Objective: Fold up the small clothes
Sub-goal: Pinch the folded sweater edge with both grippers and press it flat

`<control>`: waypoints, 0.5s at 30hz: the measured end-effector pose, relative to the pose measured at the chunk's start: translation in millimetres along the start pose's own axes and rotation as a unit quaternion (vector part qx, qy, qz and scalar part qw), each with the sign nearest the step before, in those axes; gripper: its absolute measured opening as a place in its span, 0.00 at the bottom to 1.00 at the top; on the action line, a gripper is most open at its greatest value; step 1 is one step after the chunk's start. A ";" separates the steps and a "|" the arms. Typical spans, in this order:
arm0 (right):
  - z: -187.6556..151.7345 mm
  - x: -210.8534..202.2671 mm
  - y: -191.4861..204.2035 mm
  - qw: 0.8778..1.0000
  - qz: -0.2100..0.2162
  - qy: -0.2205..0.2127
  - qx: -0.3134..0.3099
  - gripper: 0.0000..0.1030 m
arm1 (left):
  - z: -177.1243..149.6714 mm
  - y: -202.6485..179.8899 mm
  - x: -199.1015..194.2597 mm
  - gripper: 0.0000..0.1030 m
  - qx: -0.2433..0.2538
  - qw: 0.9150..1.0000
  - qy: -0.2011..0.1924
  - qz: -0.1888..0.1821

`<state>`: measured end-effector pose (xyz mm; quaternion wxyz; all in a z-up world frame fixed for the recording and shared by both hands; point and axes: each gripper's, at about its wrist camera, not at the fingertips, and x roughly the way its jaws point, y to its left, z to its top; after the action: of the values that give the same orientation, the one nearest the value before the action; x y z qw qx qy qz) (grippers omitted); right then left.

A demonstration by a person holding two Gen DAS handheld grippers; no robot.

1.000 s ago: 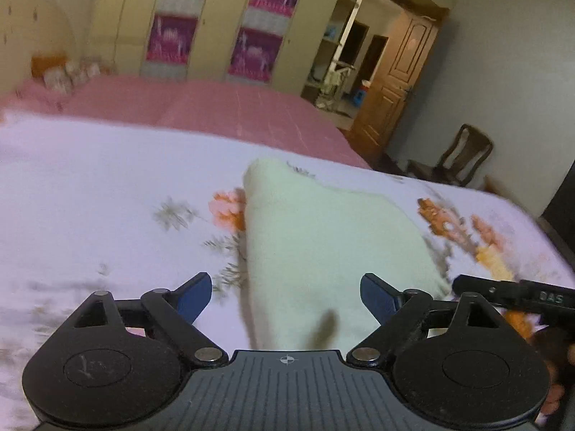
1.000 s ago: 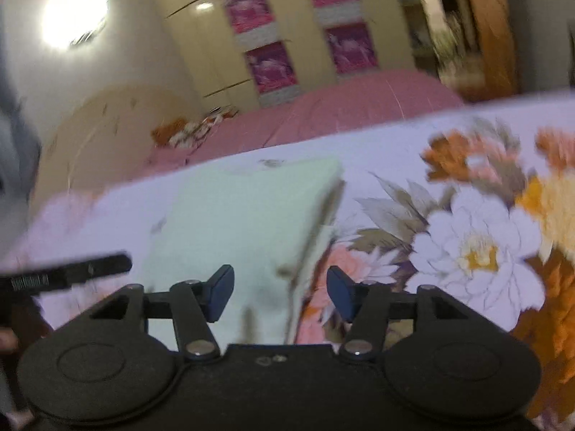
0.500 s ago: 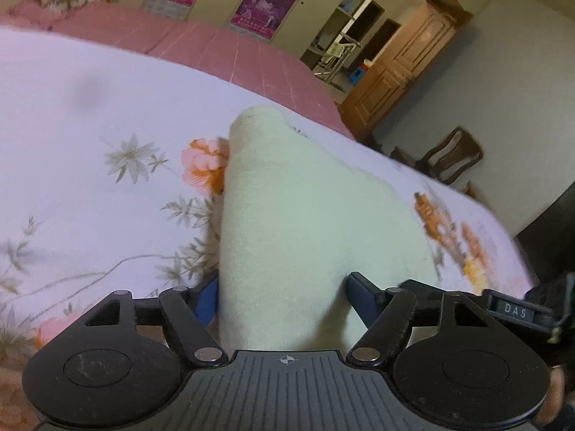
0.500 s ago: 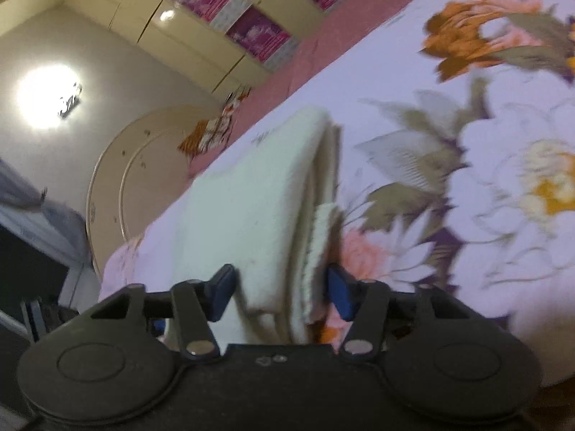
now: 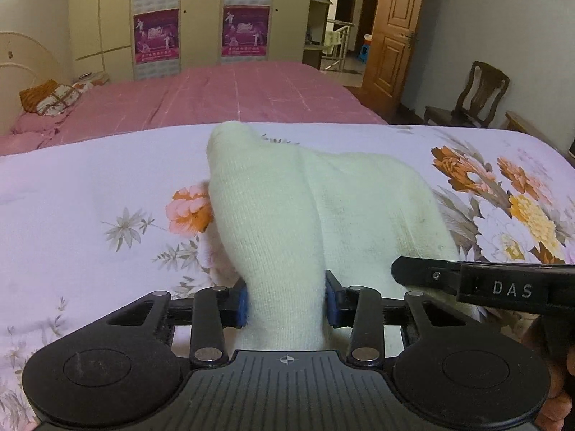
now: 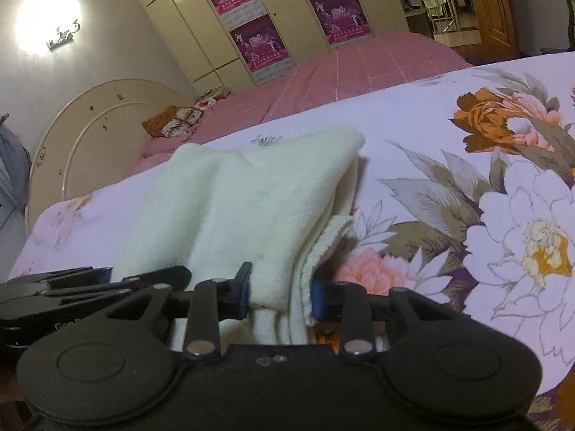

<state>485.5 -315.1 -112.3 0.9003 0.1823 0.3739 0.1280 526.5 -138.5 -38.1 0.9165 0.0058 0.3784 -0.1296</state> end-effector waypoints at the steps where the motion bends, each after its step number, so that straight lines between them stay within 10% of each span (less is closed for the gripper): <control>1: 0.5 -0.2 -1.5 1.000 0.002 0.002 0.006 0.30 | -0.4 0.4 -0.5 0.38 0.000 1.000 0.000 0.001; 15: 3.6 0.1 10.8 1.000 -0.018 -0.009 0.000 0.28 | -6.7 -0.3 -9.1 0.35 0.009 1.000 -0.020 0.001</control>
<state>487.2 -306.2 -105.4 0.9056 0.1769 0.3693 0.1103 515.5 -136.0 -36.5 0.9238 0.0125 0.3592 -0.1319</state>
